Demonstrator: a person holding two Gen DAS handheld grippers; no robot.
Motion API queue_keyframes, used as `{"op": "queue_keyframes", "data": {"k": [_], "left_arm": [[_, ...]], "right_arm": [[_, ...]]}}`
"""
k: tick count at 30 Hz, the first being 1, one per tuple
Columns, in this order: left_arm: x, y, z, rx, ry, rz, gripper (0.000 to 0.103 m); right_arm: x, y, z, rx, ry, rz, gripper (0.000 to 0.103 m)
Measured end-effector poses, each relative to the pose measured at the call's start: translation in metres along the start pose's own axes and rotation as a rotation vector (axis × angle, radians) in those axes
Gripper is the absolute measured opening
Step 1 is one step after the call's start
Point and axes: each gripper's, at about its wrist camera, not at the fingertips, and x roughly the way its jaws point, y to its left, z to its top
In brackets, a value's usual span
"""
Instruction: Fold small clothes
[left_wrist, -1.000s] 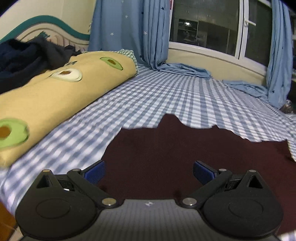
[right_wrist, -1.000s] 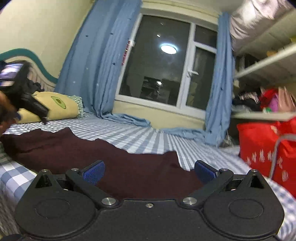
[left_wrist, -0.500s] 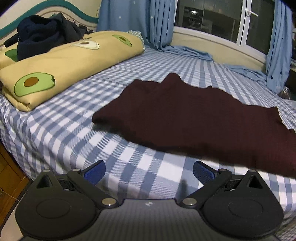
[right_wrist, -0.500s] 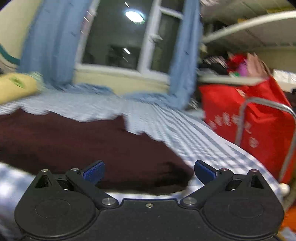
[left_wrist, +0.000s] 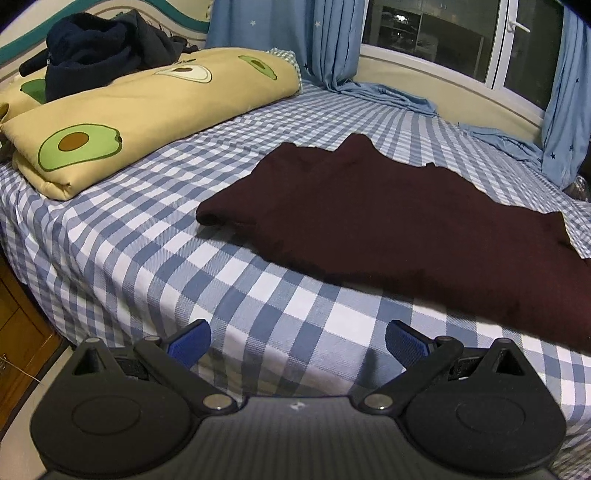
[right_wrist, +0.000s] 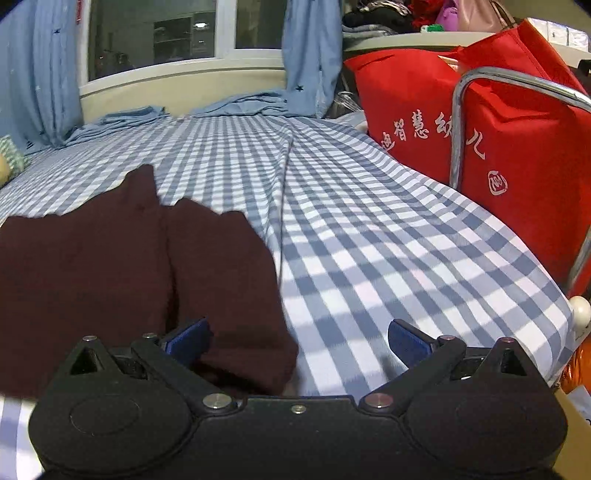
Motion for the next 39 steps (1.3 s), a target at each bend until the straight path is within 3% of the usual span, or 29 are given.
{"op": "queue_keyframes", "data": {"k": [11, 13, 14, 23, 28, 33, 39], "left_arm": [[0.002, 0.002, 0.000, -0.015, 0.004, -0.015, 0.102], [0.004, 0.003, -0.001, -0.011, 0.010, -0.014, 0.102], [0.004, 0.003, -0.001, -0.010, 0.012, -0.015, 0.102], [0.010, 0.003, 0.006, -0.053, 0.005, -0.061, 0.102], [0.022, 0.004, 0.015, -0.130, -0.008, -0.093, 0.102], [0.040, 0.008, 0.027, -0.205, -0.015, -0.108, 0.102], [0.055, 0.006, 0.036, -0.229, -0.025, -0.106, 0.102]], "right_arm": [[-0.013, 0.010, -0.026, -0.078, -0.075, -0.054, 0.103], [-0.014, 0.013, -0.032, -0.119, -0.078, -0.071, 0.103], [-0.011, 0.017, -0.034, -0.160, -0.036, -0.089, 0.103], [-0.053, 0.029, -0.023, -0.106, -0.271, -0.083, 0.103], [-0.064, 0.064, -0.012, -0.123, -0.323, 0.058, 0.103], [-0.058, 0.124, -0.011, -0.176, -0.330, 0.217, 0.103], [-0.056, 0.190, -0.007, -0.247, -0.350, 0.321, 0.103]]}}
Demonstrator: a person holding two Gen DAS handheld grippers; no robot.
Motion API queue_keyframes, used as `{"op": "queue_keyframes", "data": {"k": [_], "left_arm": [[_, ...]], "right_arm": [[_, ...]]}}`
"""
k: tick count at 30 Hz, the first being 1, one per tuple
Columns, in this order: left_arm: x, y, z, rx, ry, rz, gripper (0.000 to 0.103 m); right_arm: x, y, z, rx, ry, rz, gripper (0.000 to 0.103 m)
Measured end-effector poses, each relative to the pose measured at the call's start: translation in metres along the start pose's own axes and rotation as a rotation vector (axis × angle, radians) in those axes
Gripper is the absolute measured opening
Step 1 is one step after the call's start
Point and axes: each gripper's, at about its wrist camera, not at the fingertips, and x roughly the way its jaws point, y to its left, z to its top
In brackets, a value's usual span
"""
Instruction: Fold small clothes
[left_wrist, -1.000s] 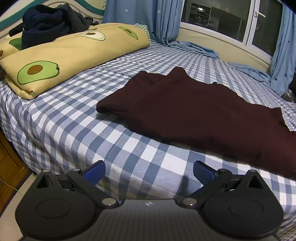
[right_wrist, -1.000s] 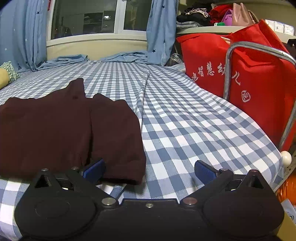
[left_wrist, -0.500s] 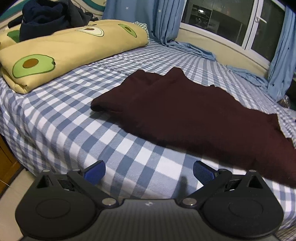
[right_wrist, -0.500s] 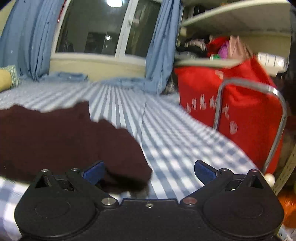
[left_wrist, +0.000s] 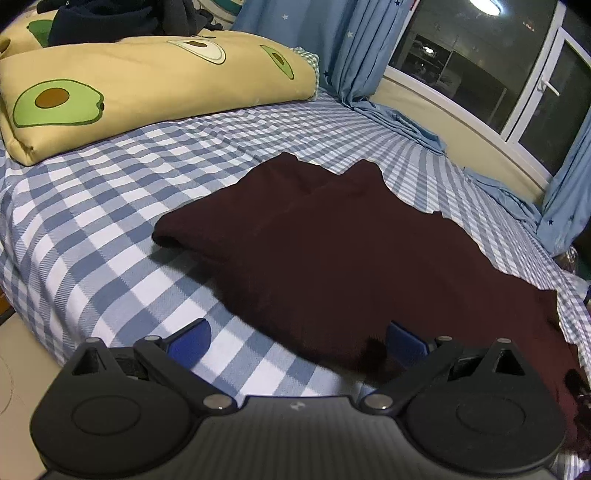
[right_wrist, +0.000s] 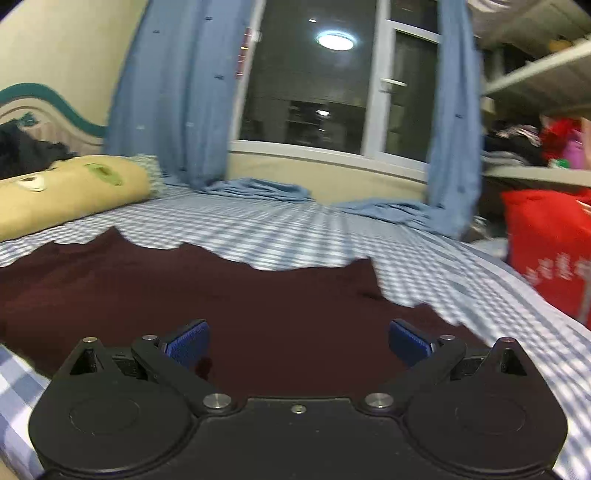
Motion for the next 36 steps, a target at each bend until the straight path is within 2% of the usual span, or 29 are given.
{"op": "queue_keyframes", "data": {"k": [4, 8, 10, 18, 24, 32, 36], "left_arm": [[0.006, 0.000, 0.002, -0.019, -0.007, -0.007, 0.102], [0.010, -0.001, 0.001, -0.007, -0.017, -0.001, 0.102], [0.011, -0.003, -0.001, 0.009, -0.020, 0.005, 0.102], [0.013, -0.011, -0.006, 0.071, -0.037, 0.041, 0.102], [0.020, -0.012, 0.000, 0.045, -0.035, 0.022, 0.102], [0.030, -0.013, 0.008, -0.006, -0.051, 0.046, 0.102], [0.023, -0.006, 0.006, -0.069, -0.079, 0.005, 0.102]], "right_arm": [[0.014, 0.015, -0.001, 0.016, 0.037, 0.036, 0.103], [0.020, 0.026, -0.015, 0.046, 0.049, 0.048, 0.103], [0.029, 0.028, -0.025, 0.064, 0.083, 0.046, 0.103], [0.034, 0.030, -0.027, 0.075, 0.086, 0.050, 0.103], [0.034, 0.027, -0.028, 0.077, 0.080, 0.056, 0.103], [0.038, 0.019, -0.028, 0.111, 0.098, 0.089, 0.103], [0.038, 0.018, -0.028, 0.112, 0.098, 0.090, 0.103]]}}
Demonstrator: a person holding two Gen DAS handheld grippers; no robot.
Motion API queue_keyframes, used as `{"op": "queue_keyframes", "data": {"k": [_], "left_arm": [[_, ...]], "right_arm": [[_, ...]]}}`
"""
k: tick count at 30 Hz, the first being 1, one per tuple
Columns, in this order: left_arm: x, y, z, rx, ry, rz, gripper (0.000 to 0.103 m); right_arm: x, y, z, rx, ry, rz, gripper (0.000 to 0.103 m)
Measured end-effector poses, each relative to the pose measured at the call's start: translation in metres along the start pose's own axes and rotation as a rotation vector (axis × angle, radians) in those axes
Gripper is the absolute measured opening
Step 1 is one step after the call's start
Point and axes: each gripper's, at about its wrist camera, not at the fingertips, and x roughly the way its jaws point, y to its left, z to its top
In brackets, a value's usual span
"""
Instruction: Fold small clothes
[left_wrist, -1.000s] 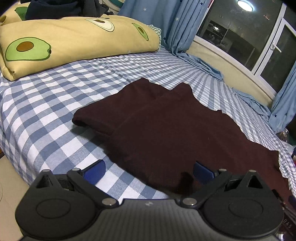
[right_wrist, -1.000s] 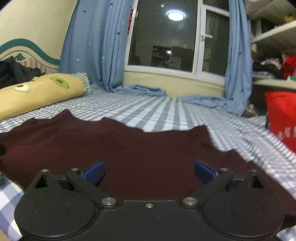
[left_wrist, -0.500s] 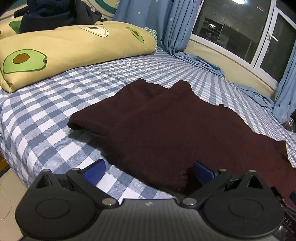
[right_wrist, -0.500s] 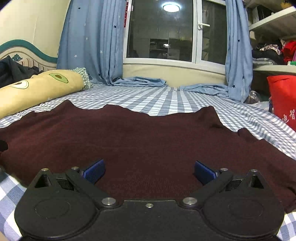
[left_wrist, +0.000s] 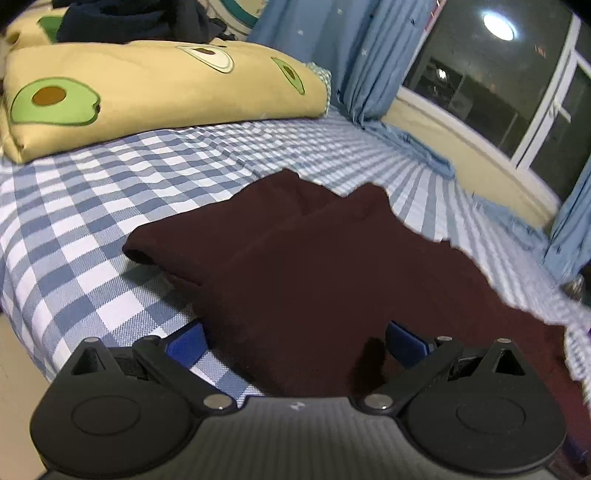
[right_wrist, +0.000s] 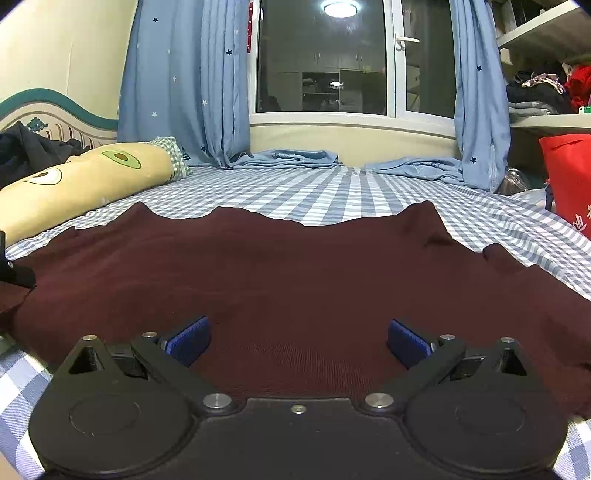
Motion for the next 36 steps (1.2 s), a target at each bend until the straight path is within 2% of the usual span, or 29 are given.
{"op": "queue_keyframes", "data": {"k": [4, 10, 14, 20, 22, 25, 28, 31, 36], "left_arm": [[-0.004, 0.005, -0.002, -0.040, -0.038, -0.033, 0.102], [-0.003, 0.022, -0.001, -0.151, -0.053, -0.103, 0.102], [0.000, 0.024, 0.000, -0.168, -0.064, -0.103, 0.100], [-0.007, 0.021, -0.006, -0.187, -0.097, -0.014, 0.076], [-0.009, 0.023, -0.009, -0.205, -0.115, -0.004, 0.068], [-0.013, 0.027, -0.011, -0.230, -0.139, -0.013, 0.062], [-0.021, 0.021, -0.014, -0.187, -0.181, -0.024, 0.062], [-0.020, 0.015, -0.011, -0.142, -0.187, -0.007, 0.062], [-0.003, 0.027, -0.005, -0.228, -0.124, -0.025, 0.066]], "right_arm": [[0.000, 0.000, 0.000, 0.004, 0.001, 0.005, 0.103], [0.000, -0.001, -0.001, 0.005, 0.002, 0.008, 0.103], [0.000, -0.001, 0.000, 0.006, 0.002, 0.008, 0.103], [0.000, -0.001, -0.001, 0.006, 0.001, 0.008, 0.103], [0.000, -0.001, -0.001, 0.005, 0.001, 0.008, 0.103], [0.000, -0.001, -0.001, 0.005, 0.001, 0.008, 0.103], [0.000, -0.001, -0.001, 0.007, 0.001, 0.009, 0.103], [0.000, -0.001, -0.001, 0.005, 0.001, 0.008, 0.103], [0.000, -0.001, -0.001, 0.006, 0.001, 0.009, 0.103]]}}
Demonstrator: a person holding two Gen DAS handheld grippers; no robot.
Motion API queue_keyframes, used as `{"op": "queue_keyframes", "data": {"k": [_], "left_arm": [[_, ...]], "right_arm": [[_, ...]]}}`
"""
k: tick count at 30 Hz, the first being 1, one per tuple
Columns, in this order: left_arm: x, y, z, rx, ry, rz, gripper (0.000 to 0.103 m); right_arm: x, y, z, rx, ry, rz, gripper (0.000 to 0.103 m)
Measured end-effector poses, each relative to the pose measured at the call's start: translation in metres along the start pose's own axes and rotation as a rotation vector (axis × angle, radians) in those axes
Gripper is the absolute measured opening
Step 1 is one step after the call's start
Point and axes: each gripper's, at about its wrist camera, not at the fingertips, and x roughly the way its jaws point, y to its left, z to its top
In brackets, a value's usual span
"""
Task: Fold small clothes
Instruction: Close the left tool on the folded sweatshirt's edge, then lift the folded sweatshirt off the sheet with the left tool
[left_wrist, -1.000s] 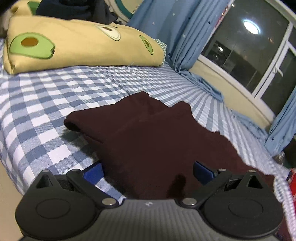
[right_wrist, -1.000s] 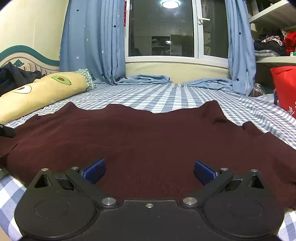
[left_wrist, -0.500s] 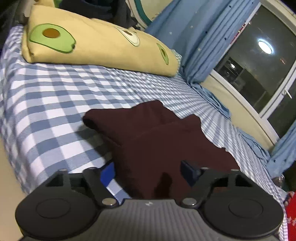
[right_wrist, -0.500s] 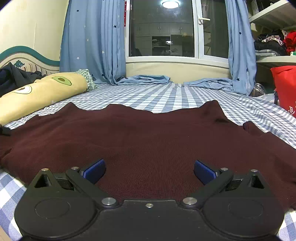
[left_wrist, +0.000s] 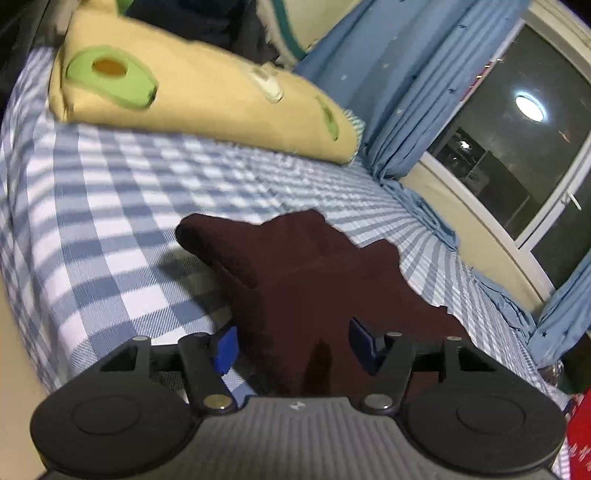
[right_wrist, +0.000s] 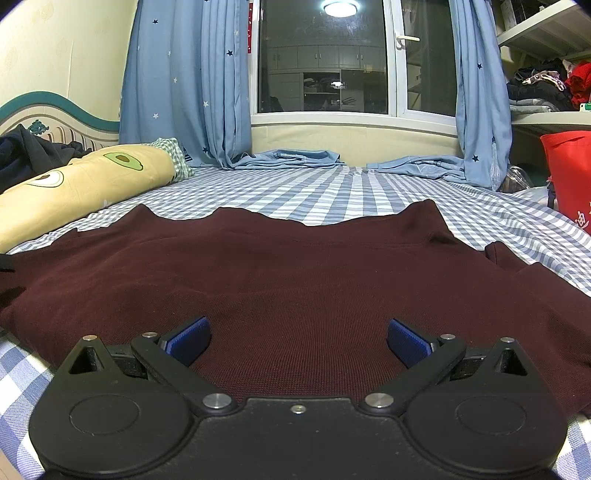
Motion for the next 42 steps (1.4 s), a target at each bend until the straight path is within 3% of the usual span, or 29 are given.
{"op": "queue_keyframes", "data": {"k": [6, 8, 9, 10, 13, 19, 25, 30, 34, 38, 42], "left_arm": [[0.004, -0.001, 0.001, -0.001, -0.007, -0.002, 0.064], [0.001, -0.001, 0.002, -0.002, -0.019, 0.008, 0.052], [0.000, -0.001, 0.004, -0.003, -0.029, 0.018, 0.038], [-0.001, -0.001, 0.005, -0.005, -0.037, 0.022, 0.032], [-0.006, -0.003, 0.013, -0.021, -0.049, -0.036, 0.022], [-0.023, -0.046, 0.025, 0.069, -0.122, -0.134, 0.018], [-0.040, -0.121, 0.027, 0.195, -0.161, -0.312, 0.015], [-0.059, -0.189, 0.008, 0.347, -0.188, -0.457, 0.015], [-0.067, -0.232, -0.019, 0.395, -0.169, -0.561, 0.015], [-0.065, -0.263, -0.050, 0.429, -0.116, -0.620, 0.015], [-0.052, -0.282, -0.087, 0.516, 0.007, -0.638, 0.015]], "right_arm": [[0.000, 0.000, 0.000, 0.000, -0.001, 0.000, 0.102], [0.000, 0.000, 0.000, 0.001, -0.002, 0.000, 0.103], [0.000, 0.000, 0.001, 0.001, -0.002, 0.000, 0.103], [0.000, 0.000, 0.001, 0.000, -0.002, -0.001, 0.103], [-0.001, 0.000, 0.001, 0.000, -0.004, -0.001, 0.103], [-0.004, -0.001, 0.001, -0.003, -0.017, -0.008, 0.103], [-0.011, 0.002, -0.001, -0.017, -0.042, -0.043, 0.103], [-0.036, -0.005, -0.003, -0.074, -0.102, -0.098, 0.103], [-0.055, -0.023, -0.005, -0.086, -0.100, -0.107, 0.103], [-0.066, -0.038, -0.009, -0.082, -0.059, -0.219, 0.103], [-0.081, -0.055, -0.015, -0.078, -0.057, -0.287, 0.103]]}}
